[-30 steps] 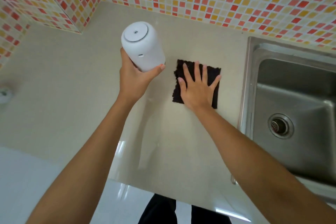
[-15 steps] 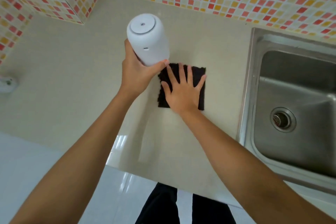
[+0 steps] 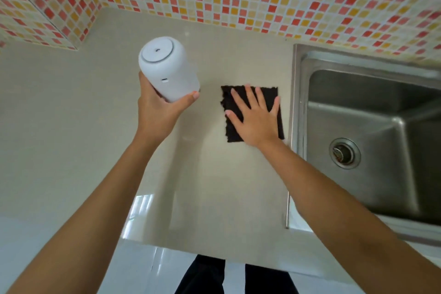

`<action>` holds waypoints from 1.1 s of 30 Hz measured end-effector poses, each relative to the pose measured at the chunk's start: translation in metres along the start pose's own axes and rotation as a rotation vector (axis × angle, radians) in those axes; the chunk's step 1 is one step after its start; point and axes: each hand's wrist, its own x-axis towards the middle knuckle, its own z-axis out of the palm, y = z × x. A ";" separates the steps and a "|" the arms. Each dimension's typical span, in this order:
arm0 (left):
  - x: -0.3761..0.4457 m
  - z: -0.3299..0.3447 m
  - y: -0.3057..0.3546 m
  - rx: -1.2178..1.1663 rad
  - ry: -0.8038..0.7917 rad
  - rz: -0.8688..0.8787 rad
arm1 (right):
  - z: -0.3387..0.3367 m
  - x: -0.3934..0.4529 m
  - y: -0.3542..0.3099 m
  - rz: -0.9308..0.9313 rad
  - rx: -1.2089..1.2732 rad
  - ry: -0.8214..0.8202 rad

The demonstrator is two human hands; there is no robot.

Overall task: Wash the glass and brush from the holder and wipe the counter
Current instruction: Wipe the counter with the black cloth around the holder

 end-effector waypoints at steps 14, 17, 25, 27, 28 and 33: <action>0.023 -0.007 -0.011 -0.008 0.026 -0.053 | 0.016 -0.076 -0.075 -0.230 0.048 0.016; 0.026 -0.011 -0.018 0.002 0.048 -0.050 | 0.007 0.024 -0.056 -0.053 0.034 0.000; 0.032 -0.027 -0.020 -0.025 0.094 -0.070 | 0.004 0.024 -0.043 0.059 0.024 0.033; 0.036 -0.028 -0.017 -0.041 0.118 -0.080 | 0.009 -0.044 -0.070 -0.096 0.029 0.029; 0.039 -0.027 -0.016 -0.048 0.121 -0.081 | 0.012 -0.075 -0.082 -0.183 0.024 0.009; 0.047 -0.029 -0.016 -0.035 0.080 -0.055 | 0.016 -0.076 -0.088 -0.397 0.023 -0.028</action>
